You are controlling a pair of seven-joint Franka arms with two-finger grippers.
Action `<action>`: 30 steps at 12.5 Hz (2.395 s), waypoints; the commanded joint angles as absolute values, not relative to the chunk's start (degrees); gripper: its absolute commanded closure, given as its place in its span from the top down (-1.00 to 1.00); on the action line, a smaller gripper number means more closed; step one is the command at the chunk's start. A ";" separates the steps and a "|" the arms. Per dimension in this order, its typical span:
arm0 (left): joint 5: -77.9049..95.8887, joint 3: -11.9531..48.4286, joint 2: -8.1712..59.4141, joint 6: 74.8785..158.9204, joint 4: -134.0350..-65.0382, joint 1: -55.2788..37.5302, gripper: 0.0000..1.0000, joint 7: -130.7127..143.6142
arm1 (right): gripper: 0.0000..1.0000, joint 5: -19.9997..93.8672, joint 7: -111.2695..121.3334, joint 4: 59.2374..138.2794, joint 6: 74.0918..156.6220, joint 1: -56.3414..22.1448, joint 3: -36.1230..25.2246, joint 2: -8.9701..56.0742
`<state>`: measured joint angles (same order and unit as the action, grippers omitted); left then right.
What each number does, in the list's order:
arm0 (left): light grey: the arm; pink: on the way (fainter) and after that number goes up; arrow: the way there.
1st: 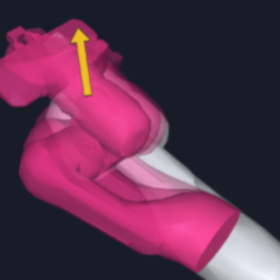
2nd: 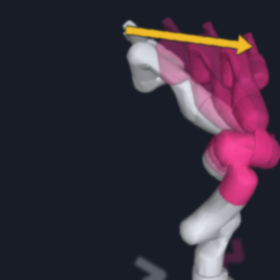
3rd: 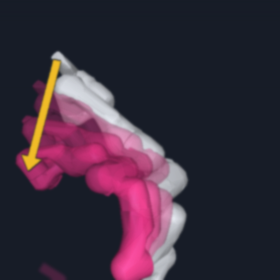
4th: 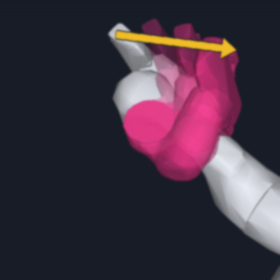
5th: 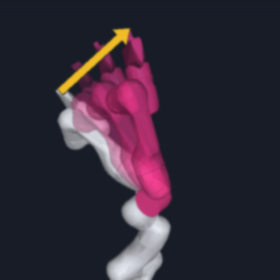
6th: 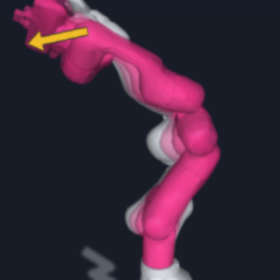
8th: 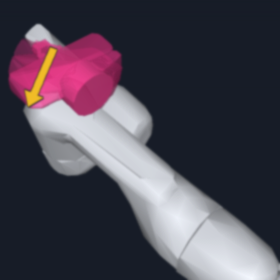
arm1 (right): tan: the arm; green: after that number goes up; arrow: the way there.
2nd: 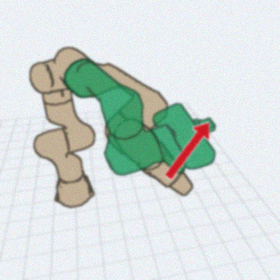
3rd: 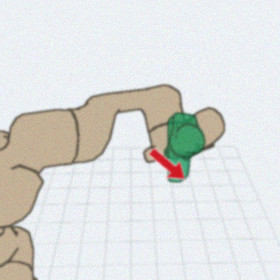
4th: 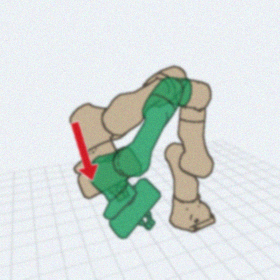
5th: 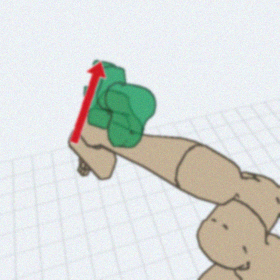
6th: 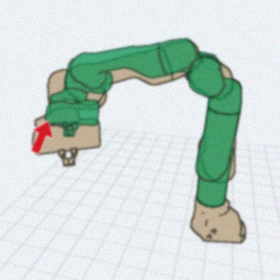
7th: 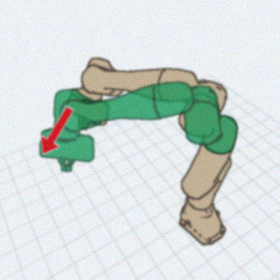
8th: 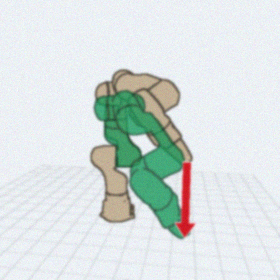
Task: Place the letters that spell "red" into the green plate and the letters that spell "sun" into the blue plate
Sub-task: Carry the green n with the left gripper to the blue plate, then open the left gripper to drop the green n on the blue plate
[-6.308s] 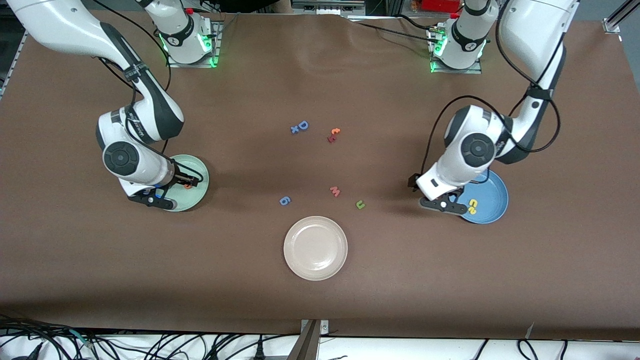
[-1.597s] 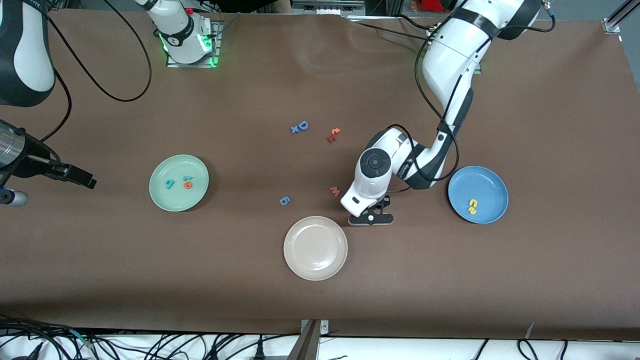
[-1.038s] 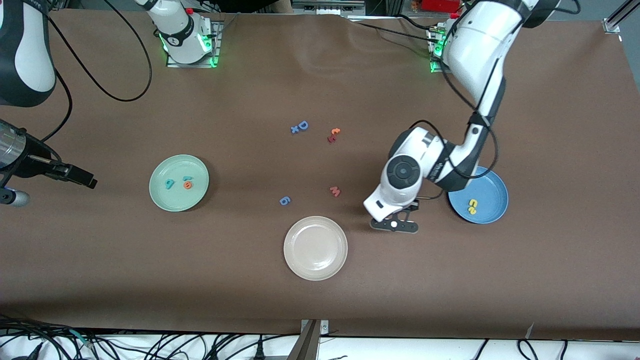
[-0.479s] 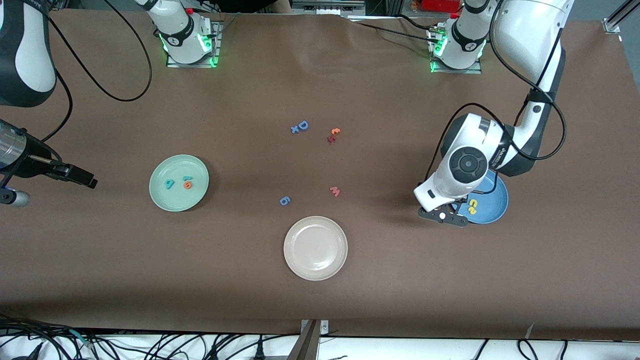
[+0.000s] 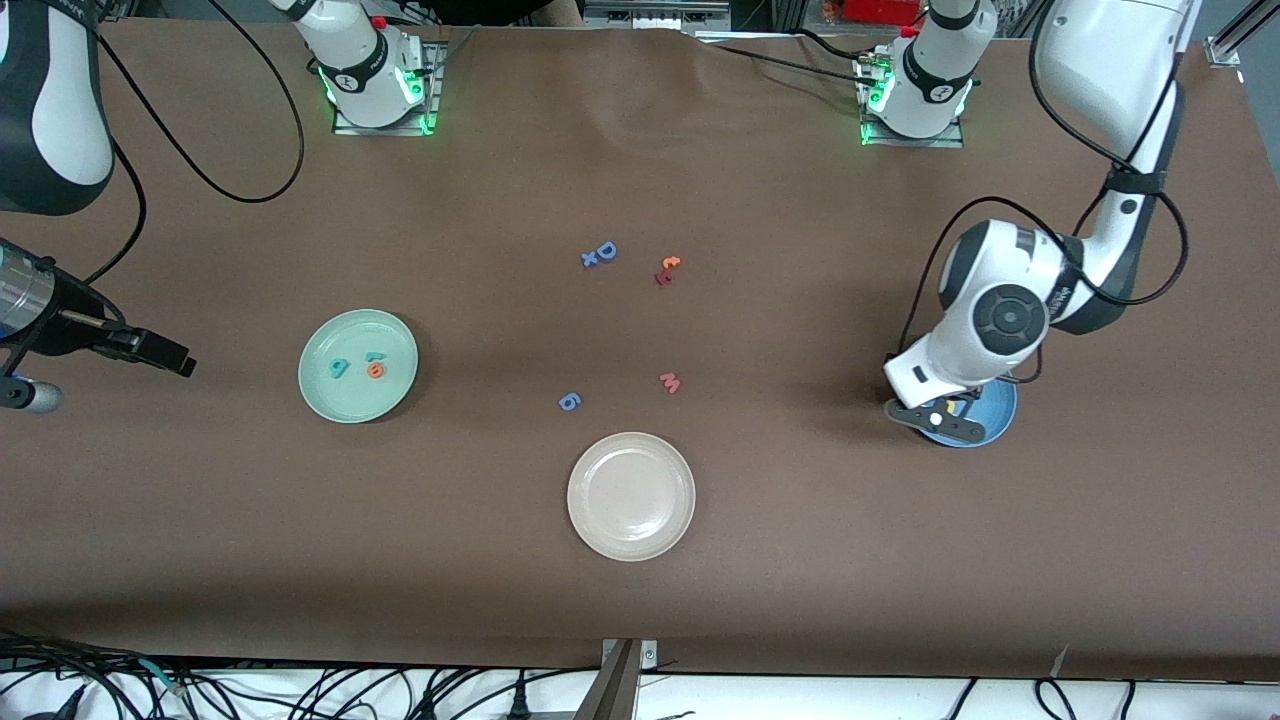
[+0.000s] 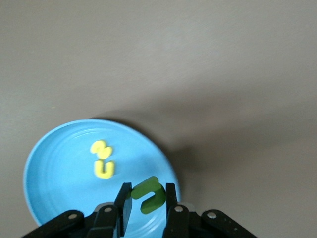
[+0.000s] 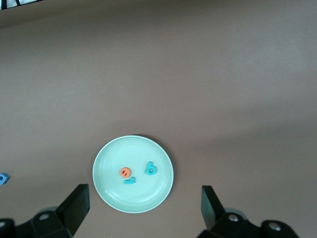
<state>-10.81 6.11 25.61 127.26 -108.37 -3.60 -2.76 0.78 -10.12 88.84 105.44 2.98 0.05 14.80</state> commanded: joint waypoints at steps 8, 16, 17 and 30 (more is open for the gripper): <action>-10.99 7.12 24.08 128.50 -110.22 5.80 -0.59 -13.18 | 0.99 0.97 -9.14 89.91 105.64 2.64 -0.35 13.97; -6.06 7.03 25.31 128.32 -108.63 6.07 1.00 -14.15 | 0.99 0.97 -9.05 90.09 105.64 2.64 -0.35 13.98; -6.06 7.03 25.31 128.32 -108.63 6.15 1.00 -14.15 | 0.99 0.97 -9.05 90.09 105.64 2.72 -0.35 14.06; -6.06 7.03 25.31 128.14 -108.46 6.15 1.00 -14.15 | 0.99 0.97 -9.05 90.18 105.73 2.72 -0.35 14.06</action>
<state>-7.67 6.42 25.33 128.23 -109.01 5.47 -12.97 0.78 -10.12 89.28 105.44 2.97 0.05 14.80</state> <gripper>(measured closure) 0.000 0.000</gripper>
